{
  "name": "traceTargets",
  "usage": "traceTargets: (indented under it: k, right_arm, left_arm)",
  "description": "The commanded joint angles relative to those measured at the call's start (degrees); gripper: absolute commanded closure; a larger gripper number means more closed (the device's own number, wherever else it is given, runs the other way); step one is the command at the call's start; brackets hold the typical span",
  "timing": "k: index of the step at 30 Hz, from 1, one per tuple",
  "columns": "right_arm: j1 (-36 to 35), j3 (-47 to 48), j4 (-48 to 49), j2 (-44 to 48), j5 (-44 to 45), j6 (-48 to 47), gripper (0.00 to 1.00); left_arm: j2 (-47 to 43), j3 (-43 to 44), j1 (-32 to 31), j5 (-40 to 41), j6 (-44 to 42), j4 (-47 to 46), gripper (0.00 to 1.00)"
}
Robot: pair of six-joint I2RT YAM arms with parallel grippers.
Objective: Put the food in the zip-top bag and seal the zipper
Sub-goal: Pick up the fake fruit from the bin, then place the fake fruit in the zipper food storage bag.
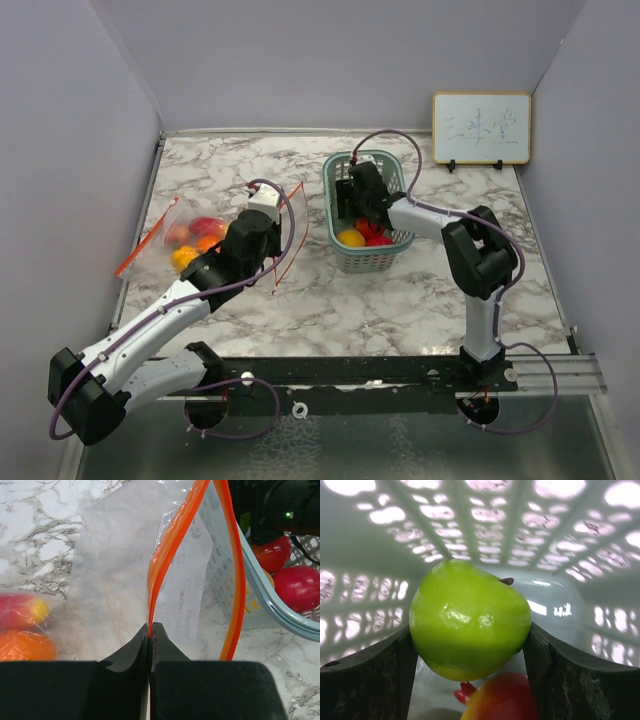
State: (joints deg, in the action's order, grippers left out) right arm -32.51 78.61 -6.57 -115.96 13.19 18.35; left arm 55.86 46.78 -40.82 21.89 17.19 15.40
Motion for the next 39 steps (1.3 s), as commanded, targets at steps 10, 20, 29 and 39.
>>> traceTargets:
  k: [10, 20, 29, 39]
  right_arm:
    - [0.17, -12.34, 3.65, 29.77, -12.52, -5.06, 0.61]
    - [-0.73, -24.32, 23.16, 42.46, -59.51, 1.38, 0.62]
    - [-3.25, -29.93, 52.93, 36.37, -65.86, 18.52, 0.62]
    - [-3.61, -28.46, 41.65, 29.82, -49.58, 12.63, 0.66]
  left_arm:
    - [1.29, 0.59, 0.39, -0.72, 0.01, -0.25, 1.00]
    - [1.27, 3.82, 0.52, -6.41, 2.87, -0.99, 1.00]
    - [1.60, 3.99, 0.49, -10.89, 5.50, -2.21, 1.00]
    - [-2.07, 4.72, 0.56, -16.33, 8.84, -3.78, 1.00]
